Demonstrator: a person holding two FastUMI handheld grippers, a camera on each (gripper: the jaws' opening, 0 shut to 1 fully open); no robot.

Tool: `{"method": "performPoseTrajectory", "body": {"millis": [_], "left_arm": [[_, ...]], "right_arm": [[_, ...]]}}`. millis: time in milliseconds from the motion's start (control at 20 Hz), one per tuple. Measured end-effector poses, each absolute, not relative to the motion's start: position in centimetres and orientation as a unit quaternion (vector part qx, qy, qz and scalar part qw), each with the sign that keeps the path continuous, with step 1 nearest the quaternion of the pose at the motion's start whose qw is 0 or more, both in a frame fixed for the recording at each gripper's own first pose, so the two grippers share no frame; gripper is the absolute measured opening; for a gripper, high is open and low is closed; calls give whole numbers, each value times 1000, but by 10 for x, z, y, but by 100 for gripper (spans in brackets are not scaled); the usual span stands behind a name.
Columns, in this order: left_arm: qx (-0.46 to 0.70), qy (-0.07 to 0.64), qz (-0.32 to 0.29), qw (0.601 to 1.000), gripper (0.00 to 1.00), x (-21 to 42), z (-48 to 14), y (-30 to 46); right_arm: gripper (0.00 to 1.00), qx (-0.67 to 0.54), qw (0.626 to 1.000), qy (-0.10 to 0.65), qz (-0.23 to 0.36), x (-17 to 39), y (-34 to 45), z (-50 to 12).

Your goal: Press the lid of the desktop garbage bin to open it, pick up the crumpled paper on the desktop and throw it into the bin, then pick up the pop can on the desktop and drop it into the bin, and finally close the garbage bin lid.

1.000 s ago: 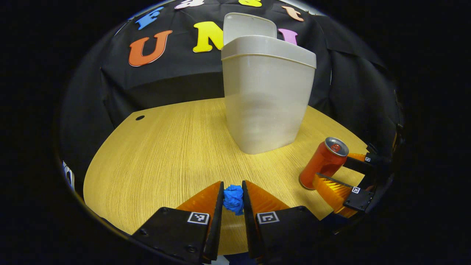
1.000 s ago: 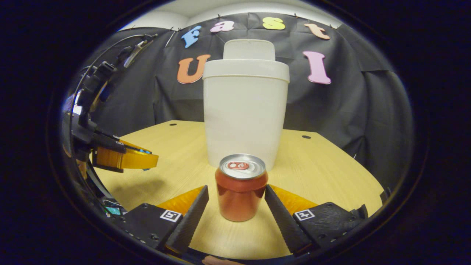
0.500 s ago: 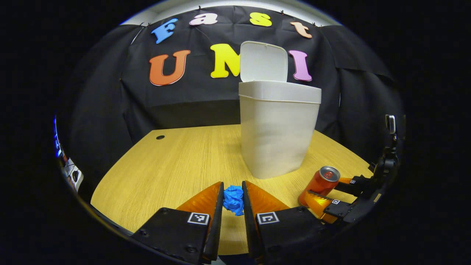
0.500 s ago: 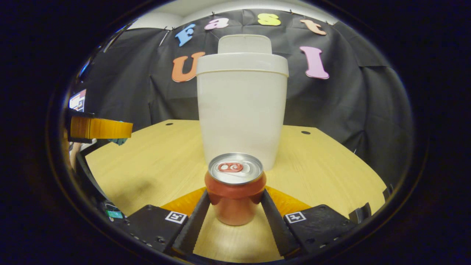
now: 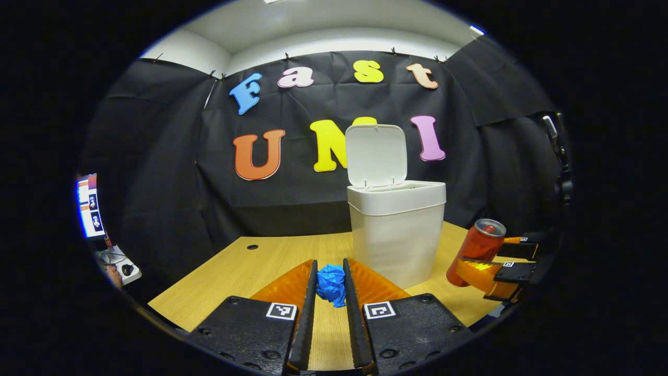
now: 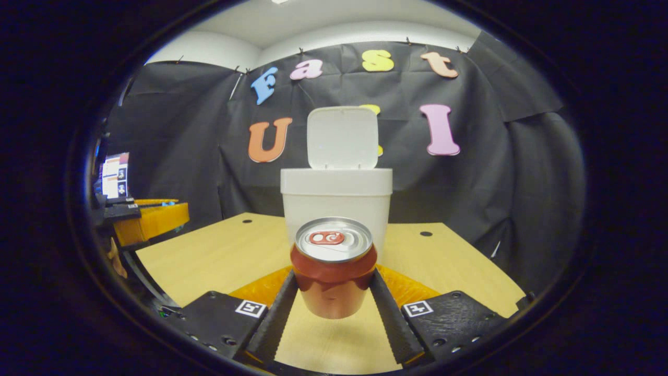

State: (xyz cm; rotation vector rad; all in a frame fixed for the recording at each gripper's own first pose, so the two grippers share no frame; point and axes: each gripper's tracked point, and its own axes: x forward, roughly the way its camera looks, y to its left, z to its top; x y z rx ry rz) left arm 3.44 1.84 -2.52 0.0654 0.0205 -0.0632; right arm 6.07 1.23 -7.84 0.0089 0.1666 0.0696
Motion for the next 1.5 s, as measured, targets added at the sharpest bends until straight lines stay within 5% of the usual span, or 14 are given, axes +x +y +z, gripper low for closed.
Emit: {"method": "performPoseTrajectory", "body": {"millis": [500, 900, 1500], "left_arm": [[-2, 51, 20, 998, 33, 60, -48, -23], [-18, 18, 47, 999, 33, 87, 29, -42], [-61, -10, 56, 997, 34, 242, 101, -52]], "right_arm": [[78, 61, 996, 50, 29, 42, -77, -50], [78, 56, 997, 44, 26, 38, -111, -49], [78, 75, 997, 20, 24, 28, -130, -35]]}}
